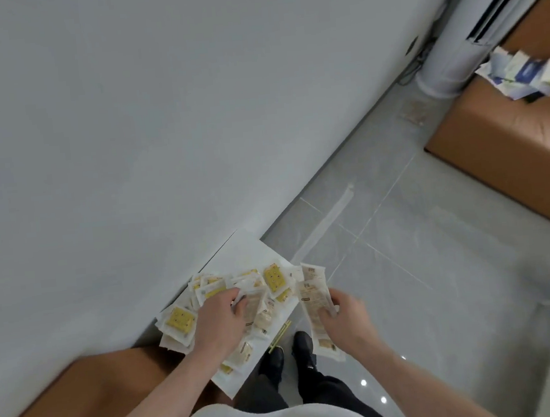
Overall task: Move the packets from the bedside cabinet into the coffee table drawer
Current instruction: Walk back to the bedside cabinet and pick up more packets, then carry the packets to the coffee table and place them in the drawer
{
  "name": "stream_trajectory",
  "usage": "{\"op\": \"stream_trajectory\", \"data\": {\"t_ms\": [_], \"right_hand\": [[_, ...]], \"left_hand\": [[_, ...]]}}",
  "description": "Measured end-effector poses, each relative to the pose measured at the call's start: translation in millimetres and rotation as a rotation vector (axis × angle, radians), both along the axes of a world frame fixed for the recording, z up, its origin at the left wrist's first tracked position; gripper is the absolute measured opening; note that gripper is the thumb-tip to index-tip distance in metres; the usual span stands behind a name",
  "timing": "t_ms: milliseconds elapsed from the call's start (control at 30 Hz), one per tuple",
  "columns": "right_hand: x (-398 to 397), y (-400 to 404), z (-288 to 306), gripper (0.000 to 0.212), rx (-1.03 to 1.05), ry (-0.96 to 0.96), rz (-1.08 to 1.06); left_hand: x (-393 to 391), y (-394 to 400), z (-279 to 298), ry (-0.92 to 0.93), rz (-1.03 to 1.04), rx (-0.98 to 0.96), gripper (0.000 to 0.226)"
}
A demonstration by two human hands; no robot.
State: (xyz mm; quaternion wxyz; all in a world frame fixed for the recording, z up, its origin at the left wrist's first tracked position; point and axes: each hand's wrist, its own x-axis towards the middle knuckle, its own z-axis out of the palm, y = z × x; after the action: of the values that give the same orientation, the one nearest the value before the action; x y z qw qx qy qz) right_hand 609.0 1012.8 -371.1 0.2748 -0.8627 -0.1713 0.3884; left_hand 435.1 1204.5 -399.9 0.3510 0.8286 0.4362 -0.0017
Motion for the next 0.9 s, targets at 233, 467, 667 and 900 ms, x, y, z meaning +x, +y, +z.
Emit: {"op": "stream_trajectory", "data": {"t_ms": [233, 467, 667, 900], "right_hand": [[-28, -39, 11, 0.025, -0.026, -0.049, -0.136], [-50, -100, 17, 0.025, 0.003, -0.081, -0.361], [-62, -166, 24, 0.031, 0.025, -0.077, -0.554], [-71, -284, 36, 0.03, 0.016, -0.147, -0.698]], "left_hand": [[11, -10, 12, 0.004, -0.263, -0.001, 0.04], [43, -52, 38, 0.009, -0.521, 0.011, 0.042], [86, -110, 67, 0.014, -0.706, 0.044, 0.03], [122, -229, 88, -0.041, -0.861, 0.08, 0.049]]}}
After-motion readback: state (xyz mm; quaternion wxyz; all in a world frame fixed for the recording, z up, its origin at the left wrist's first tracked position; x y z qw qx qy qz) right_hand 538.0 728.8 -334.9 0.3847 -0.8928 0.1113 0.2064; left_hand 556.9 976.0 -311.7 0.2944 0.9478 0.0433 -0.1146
